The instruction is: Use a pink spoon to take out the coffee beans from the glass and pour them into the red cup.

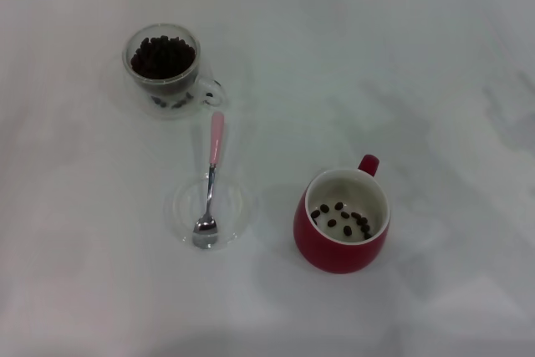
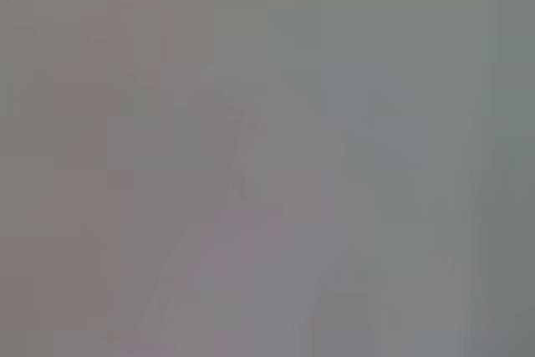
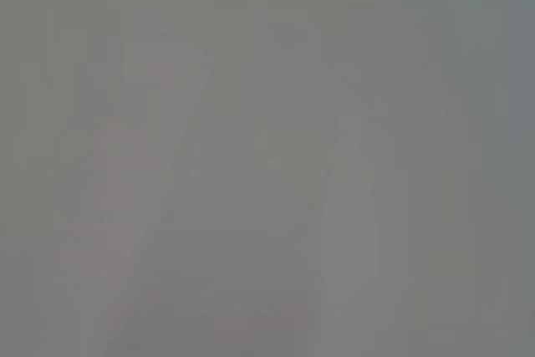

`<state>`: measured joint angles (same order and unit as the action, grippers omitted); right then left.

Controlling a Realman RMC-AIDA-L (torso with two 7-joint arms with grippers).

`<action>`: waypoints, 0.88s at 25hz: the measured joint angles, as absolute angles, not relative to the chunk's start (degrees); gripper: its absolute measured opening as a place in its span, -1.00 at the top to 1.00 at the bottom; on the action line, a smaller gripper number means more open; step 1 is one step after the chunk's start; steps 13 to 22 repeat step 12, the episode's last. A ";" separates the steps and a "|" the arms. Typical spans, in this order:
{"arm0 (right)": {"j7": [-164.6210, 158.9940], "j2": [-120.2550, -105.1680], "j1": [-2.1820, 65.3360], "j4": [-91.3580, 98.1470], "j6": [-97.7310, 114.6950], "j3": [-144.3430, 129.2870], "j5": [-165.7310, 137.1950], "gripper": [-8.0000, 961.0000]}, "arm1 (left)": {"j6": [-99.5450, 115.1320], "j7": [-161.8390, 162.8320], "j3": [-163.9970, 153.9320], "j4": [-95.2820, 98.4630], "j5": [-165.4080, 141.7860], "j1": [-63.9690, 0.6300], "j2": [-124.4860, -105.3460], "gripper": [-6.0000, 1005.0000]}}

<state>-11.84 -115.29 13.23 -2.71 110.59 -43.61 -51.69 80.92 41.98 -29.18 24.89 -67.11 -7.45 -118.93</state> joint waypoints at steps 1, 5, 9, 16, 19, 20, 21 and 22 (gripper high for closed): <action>-11.74 -115.29 13.36 -2.62 110.33 -43.60 -51.58 -0.28 | 80.81 40.32 -27.99 24.00 -66.45 -7.48 -118.93 -0.05; -11.72 -115.31 14.13 -2.08 109.80 -43.16 -50.91 -0.28 | 80.64 34.80 -23.55 20.47 -63.12 -7.59 -118.92 -0.05; -11.78 -115.31 14.48 -1.45 109.34 -43.07 -49.96 -0.29 | 79.99 30.99 -21.53 17.16 -59.02 -8.29 -118.92 -0.05; -11.78 -115.31 14.99 -1.18 108.15 -43.04 -49.47 -0.29 | 78.40 29.74 -21.42 16.41 -58.20 -9.34 -118.91 -0.05; -11.78 -115.31 14.99 -1.18 108.15 -43.04 -49.47 -0.29 | 78.40 29.74 -21.42 16.41 -58.20 -9.34 -118.91 -0.05; -11.78 -115.31 14.99 -1.18 108.15 -43.04 -49.47 -0.29 | 78.40 29.74 -21.42 16.41 -58.20 -9.34 -118.91 -0.05; -11.78 -115.31 14.99 -1.18 108.15 -43.04 -49.47 -0.29 | 78.40 29.74 -21.42 16.41 -58.20 -9.34 -118.91 -0.05; -11.78 -115.31 14.99 -1.18 108.15 -43.04 -49.47 -0.29 | 78.40 29.74 -21.42 16.41 -58.20 -9.34 -118.91 -0.05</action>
